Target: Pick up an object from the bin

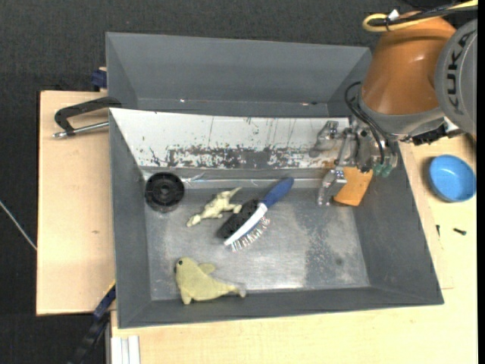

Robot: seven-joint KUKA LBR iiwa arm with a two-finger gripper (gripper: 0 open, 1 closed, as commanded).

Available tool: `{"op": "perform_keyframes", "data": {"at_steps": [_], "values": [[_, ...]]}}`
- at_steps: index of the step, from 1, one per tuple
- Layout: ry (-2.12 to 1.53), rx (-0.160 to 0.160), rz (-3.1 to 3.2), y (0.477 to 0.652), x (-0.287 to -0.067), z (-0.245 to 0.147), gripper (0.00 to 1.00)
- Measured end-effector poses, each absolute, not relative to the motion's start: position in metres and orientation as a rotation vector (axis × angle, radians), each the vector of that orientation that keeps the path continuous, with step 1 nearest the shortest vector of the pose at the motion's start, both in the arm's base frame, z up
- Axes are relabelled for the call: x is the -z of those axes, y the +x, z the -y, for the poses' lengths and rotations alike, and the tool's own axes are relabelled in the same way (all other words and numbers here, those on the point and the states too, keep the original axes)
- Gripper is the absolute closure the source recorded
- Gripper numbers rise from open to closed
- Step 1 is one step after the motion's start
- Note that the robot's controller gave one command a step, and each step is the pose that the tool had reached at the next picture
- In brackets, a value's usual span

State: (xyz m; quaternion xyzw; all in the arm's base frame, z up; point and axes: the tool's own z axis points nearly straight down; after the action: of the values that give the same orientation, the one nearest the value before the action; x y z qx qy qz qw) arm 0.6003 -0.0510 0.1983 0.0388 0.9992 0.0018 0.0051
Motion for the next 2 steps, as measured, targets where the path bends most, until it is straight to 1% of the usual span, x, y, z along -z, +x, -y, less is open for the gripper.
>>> {"op": "perform_keyframes", "data": {"at_steps": [1, 2], "values": [[0.284, -0.003, -3.102, 0.586, -0.095, 0.015, 0.00], [0.615, -0.005, -3.075, 0.591, -0.114, -0.036, 0.00]]}}
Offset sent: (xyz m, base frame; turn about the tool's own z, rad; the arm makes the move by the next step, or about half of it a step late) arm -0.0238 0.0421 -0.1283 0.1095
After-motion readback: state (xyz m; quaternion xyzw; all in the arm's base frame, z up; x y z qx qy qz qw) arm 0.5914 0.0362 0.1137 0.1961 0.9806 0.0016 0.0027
